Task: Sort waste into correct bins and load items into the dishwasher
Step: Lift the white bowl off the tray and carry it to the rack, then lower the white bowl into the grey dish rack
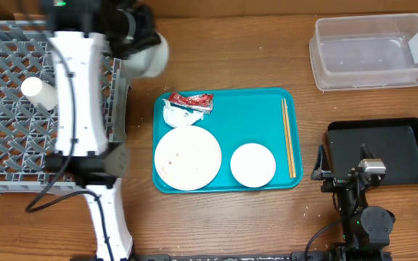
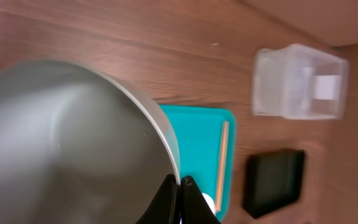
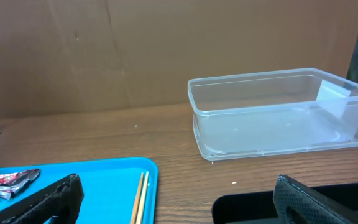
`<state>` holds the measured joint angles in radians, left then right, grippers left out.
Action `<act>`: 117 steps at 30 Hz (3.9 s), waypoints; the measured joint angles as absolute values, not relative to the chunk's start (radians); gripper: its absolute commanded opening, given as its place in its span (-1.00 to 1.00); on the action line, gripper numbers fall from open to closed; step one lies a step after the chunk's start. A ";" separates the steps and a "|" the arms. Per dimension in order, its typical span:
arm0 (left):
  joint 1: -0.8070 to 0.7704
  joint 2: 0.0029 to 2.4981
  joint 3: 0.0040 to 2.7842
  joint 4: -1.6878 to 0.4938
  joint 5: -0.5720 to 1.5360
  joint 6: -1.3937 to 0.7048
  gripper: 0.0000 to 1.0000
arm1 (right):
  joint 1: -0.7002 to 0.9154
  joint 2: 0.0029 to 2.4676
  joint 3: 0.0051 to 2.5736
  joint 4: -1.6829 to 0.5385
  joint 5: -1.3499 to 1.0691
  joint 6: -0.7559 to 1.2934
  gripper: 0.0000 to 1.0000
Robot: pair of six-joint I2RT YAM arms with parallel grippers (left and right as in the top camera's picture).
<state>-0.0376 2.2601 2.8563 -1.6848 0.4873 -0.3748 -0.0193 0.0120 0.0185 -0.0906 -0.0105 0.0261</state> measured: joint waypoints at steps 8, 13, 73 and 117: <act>0.033 2.009 2.524 -1.684 0.479 -0.271 -0.92 | -0.019 0.012 0.019 -0.090 -0.011 0.026 1.00; 0.033 1.787 2.259 -1.684 0.338 -0.253 -0.92 | -0.019 0.012 0.019 -0.089 -0.010 0.026 0.99; 0.041 1.433 1.799 -1.627 0.189 -0.279 -0.92 | -0.019 0.012 0.019 -0.090 -0.010 0.026 0.99; 0.041 1.433 1.799 -1.626 0.159 -0.281 -0.92 | -0.019 0.012 0.019 -0.090 -0.010 0.026 1.00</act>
<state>0.0406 1.4326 1.7992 -1.6264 0.1593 -0.2810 -0.0193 0.0120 0.0185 -0.0902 -0.0105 0.0261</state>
